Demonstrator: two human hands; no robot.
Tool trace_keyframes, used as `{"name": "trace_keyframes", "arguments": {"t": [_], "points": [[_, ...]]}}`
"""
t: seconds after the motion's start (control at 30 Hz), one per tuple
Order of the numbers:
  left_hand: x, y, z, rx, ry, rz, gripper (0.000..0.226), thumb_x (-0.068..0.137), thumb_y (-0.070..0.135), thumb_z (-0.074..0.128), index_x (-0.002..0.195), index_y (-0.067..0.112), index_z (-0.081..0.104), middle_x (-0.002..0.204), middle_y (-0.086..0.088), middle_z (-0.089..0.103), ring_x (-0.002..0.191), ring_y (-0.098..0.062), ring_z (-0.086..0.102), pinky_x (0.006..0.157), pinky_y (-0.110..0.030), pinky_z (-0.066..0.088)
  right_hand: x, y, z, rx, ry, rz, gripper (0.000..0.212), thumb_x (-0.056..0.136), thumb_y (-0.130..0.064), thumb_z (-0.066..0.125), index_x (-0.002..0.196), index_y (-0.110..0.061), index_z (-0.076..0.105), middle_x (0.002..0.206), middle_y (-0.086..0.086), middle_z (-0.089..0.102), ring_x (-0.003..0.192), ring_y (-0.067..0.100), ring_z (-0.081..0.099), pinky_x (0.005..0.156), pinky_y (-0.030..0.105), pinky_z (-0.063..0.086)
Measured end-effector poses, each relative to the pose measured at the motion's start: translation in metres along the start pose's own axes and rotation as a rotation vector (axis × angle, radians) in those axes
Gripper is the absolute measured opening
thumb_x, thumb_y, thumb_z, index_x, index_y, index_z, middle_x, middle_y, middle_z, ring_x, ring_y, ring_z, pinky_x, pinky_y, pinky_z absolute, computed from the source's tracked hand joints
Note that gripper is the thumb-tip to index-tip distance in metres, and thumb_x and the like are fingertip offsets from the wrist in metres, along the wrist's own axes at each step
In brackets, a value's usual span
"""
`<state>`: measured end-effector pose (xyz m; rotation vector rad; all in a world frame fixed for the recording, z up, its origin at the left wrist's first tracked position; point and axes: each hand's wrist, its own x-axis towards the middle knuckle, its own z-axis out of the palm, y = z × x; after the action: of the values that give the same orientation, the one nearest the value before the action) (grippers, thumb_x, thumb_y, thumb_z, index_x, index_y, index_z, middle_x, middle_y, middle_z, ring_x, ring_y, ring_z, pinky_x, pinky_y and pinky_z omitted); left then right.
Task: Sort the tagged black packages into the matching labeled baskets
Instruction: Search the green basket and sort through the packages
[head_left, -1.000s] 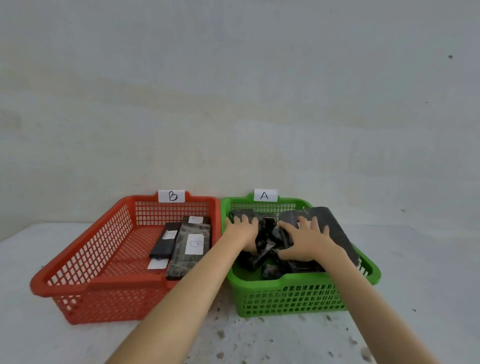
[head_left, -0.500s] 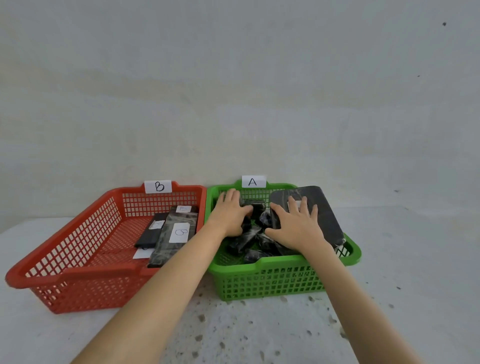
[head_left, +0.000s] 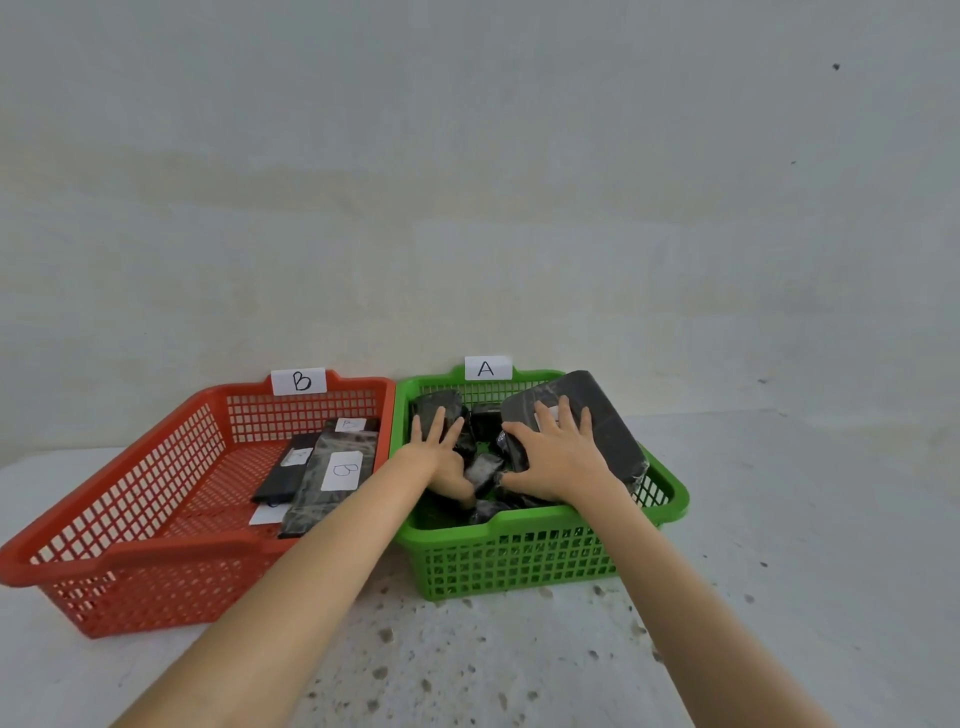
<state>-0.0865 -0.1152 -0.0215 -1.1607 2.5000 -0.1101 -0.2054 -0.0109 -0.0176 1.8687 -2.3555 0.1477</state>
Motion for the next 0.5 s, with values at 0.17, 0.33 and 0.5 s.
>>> {"name": "trace_keyframes", "arguments": {"t": [0.17, 0.33, 0.5], "points": [[0.008, 0.004, 0.003, -0.202, -0.010, -0.046, 0.056, 0.096, 0.040, 0.031, 0.141, 0.009, 0.040, 0.154, -0.003, -0.029, 0.139, -0.035, -0.032, 0.115, -0.057, -0.011, -0.001, 0.000, -0.002, -0.001, -0.019, -0.009, 0.070, 0.082, -0.051, 0.052, 0.144, -0.030, 0.025, 0.157, 0.015, 0.005, 0.142, 0.041, -0.008, 0.112, 0.058, -0.005], [0.005, 0.007, -0.001, -0.129, 0.029, -0.059, 0.058, 0.088, 0.049, 0.052, 0.116, -0.001, 0.059, 0.157, -0.010, -0.019, 0.140, -0.040, -0.027, 0.112, -0.062, -0.009, -0.001, -0.001, -0.002, 0.005, -0.019, -0.007, 0.070, 0.082, -0.051, 0.053, 0.143, -0.031, 0.027, 0.157, 0.015, 0.006, 0.143, 0.040, -0.008, 0.113, 0.058, -0.005], [-0.005, 0.004, -0.008, -0.113, 0.439, -0.086, 0.030, 0.083, 0.019, 0.062, 0.110, 0.006, 0.057, 0.150, -0.019, 0.021, 0.142, -0.038, 0.014, 0.115, -0.057, 0.014, -0.002, 0.001, -0.002, 0.006, -0.001, 0.002, 0.066, 0.083, -0.050, 0.051, 0.142, -0.030, 0.029, 0.157, 0.015, 0.008, 0.143, 0.040, -0.006, 0.113, 0.057, -0.004]]}}
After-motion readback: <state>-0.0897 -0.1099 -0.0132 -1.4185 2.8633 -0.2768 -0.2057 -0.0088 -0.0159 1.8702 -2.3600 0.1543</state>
